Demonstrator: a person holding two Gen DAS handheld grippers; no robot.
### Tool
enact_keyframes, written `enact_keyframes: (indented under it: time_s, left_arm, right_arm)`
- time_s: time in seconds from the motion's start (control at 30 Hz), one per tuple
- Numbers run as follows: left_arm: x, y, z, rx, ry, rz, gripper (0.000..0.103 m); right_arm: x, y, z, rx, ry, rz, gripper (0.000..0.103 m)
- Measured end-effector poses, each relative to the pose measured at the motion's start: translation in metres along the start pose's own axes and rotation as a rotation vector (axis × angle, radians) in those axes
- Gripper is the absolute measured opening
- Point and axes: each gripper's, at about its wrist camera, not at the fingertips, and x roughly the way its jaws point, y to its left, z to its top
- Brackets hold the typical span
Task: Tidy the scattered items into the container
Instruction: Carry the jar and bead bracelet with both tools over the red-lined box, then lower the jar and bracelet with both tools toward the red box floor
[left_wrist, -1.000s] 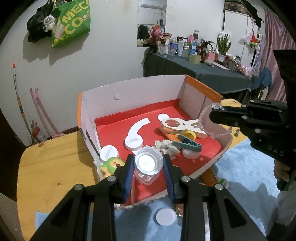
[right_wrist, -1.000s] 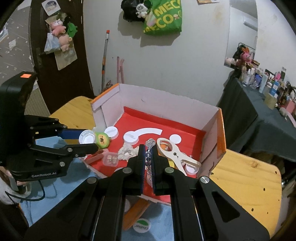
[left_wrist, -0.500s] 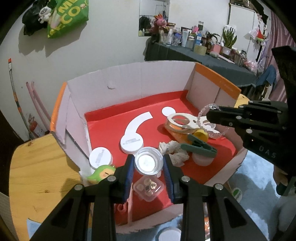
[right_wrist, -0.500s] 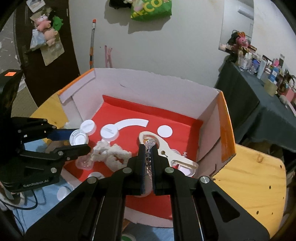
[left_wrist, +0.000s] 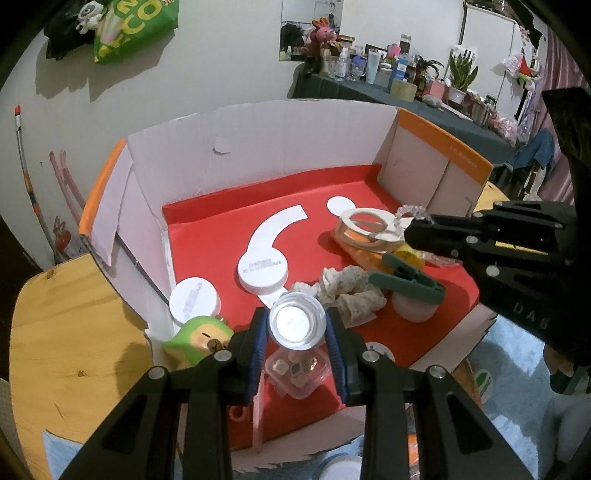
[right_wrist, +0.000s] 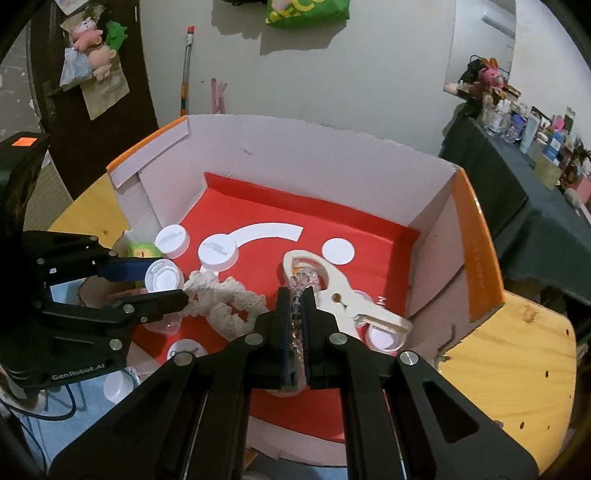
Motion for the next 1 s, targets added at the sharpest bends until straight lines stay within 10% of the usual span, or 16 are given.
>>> enact_keyframes:
  time_s: [1.0]
  left_arm:
    - [0.003,0.005,-0.005,-0.014,0.025,-0.020,0.033]
  right_arm:
    - [0.019,0.016,-0.009,-0.022,0.068,0.039,0.005]
